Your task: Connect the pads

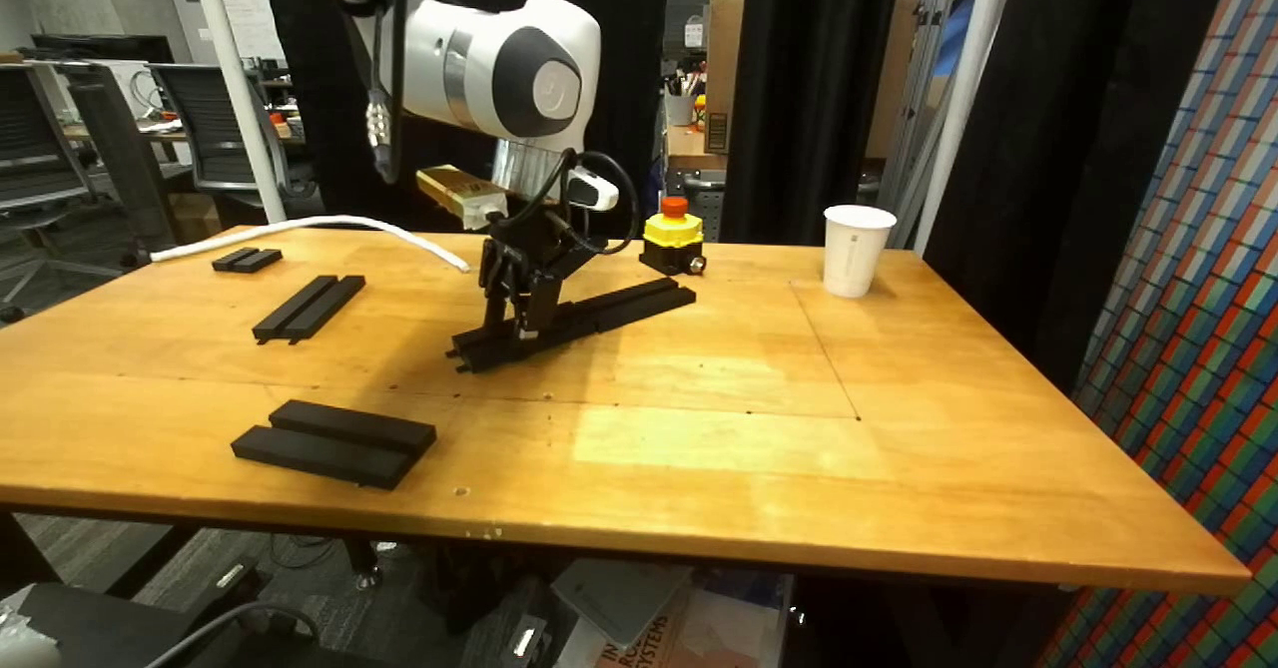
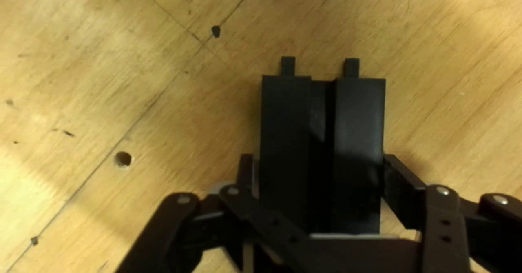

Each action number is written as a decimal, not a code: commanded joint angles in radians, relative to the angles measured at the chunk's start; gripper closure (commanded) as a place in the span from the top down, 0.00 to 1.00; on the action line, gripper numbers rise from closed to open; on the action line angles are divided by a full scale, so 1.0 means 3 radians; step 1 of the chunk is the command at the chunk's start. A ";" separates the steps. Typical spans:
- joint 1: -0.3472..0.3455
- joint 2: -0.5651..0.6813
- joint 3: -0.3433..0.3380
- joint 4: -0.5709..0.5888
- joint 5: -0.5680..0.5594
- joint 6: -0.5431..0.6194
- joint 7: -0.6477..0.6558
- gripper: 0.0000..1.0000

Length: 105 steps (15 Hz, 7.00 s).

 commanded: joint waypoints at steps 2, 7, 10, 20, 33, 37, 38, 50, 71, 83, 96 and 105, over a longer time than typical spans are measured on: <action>0.0044 0.0021 -0.0085 0.0067 -0.0180 0.0069 0.0105 1.00; 0.0077 -0.0089 -0.0162 0.0012 -0.0388 0.0158 0.0296 1.00; 0.0084 -0.0279 -0.0152 -0.0069 -0.0415 0.0164 0.0415 1.00; 0.0217 -0.0818 0.0129 -0.0206 -0.0276 0.0147 0.1241 1.00; 0.0347 -0.0978 0.0391 -0.0630 -0.0061 0.0324 0.3540 1.00; 0.0402 -0.1223 0.0480 -0.1041 -0.0302 0.0722 0.3531 1.00; 0.0400 -0.1310 0.0500 -0.1171 -0.0333 0.0807 0.3495 1.00; 0.0392 -0.1935 0.0653 -0.1903 0.0124 0.0954 0.3030 1.00; 0.0272 -0.1432 0.0581 -0.1912 0.0970 0.0481 0.2530 1.00; 0.0348 -0.1095 0.0662 -0.1919 0.0475 0.1053 0.3042 1.00; 0.0575 -0.0906 0.0642 -0.1934 -0.1162 0.1789 0.4862 1.00; 0.0525 -0.1009 0.0675 -0.1927 -0.1375 0.1807 0.5140 1.00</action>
